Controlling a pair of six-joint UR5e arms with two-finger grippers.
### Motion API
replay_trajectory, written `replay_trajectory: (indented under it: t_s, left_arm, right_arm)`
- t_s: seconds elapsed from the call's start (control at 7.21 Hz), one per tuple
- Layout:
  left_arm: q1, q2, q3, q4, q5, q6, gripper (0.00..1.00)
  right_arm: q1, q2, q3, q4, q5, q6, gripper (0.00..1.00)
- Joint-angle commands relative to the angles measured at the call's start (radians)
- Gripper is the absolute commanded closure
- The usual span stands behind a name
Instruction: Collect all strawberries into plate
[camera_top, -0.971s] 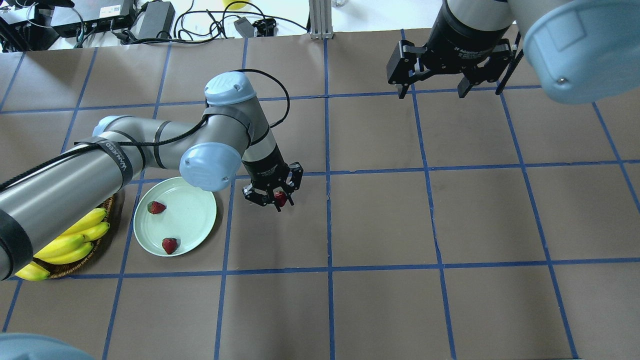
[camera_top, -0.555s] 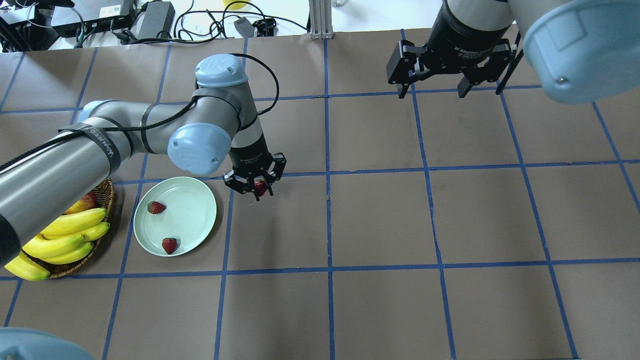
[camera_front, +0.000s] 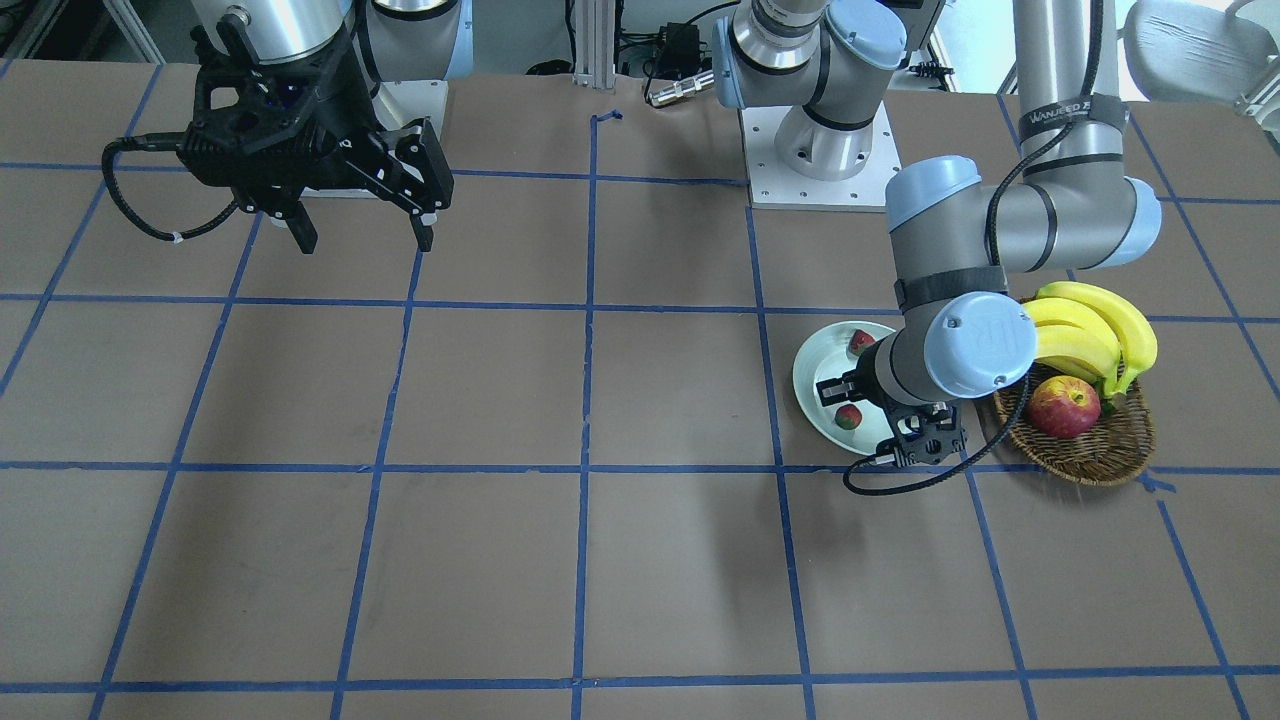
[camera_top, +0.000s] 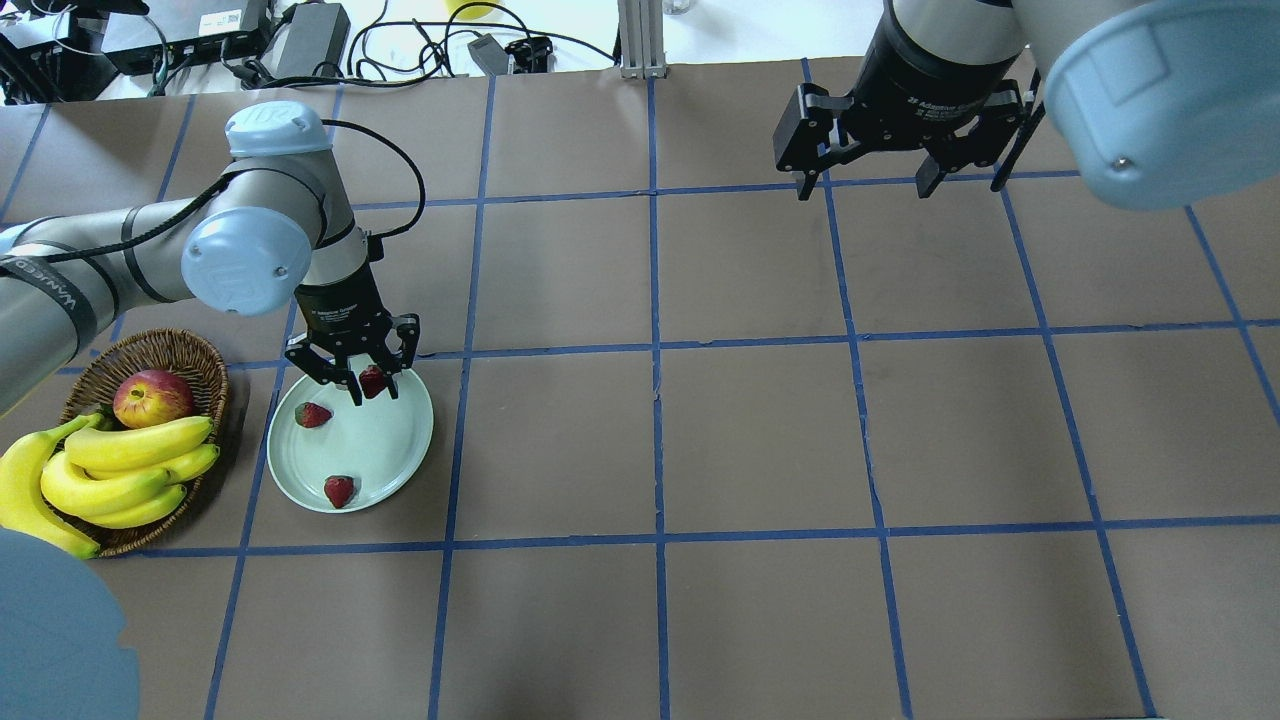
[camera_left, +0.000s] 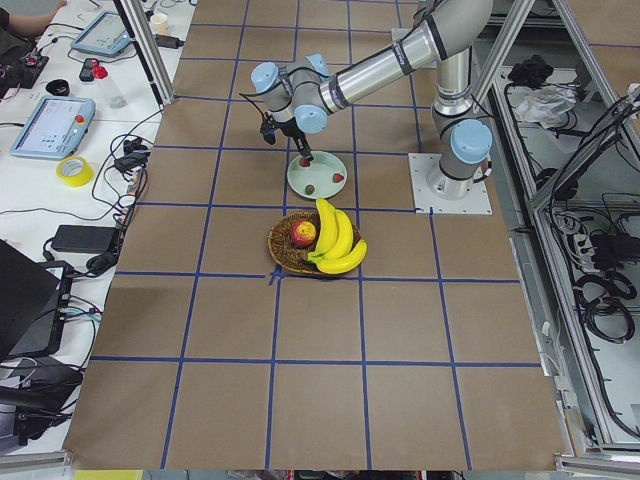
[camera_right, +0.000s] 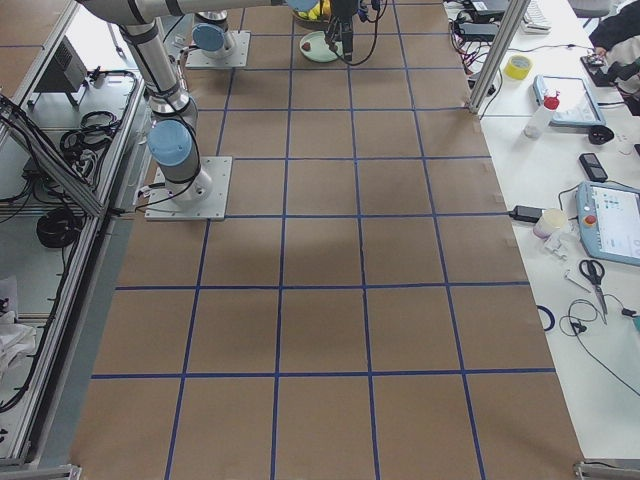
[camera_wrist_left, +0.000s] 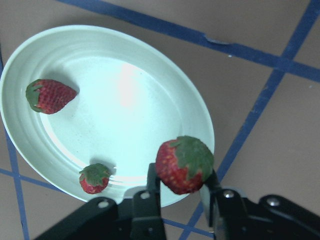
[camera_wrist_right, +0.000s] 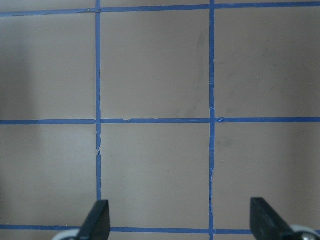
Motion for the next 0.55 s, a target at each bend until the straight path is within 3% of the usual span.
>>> replay_trajectory:
  t_s: [0.0, 0.42]
  left_arm:
    - [0.000, 0.049, 0.051, 0.001, -0.012, 0.034, 0.00]
    - [-0.069, 0.219, 0.146, -0.036, -0.027, 0.058, 0.00]
  right_arm:
    - [-0.001, 0.000, 0.000, 0.000, -0.001, 0.000, 0.00]
    - [0.001, 0.001, 0.002, -0.001, 0.001, 0.000, 0.00]
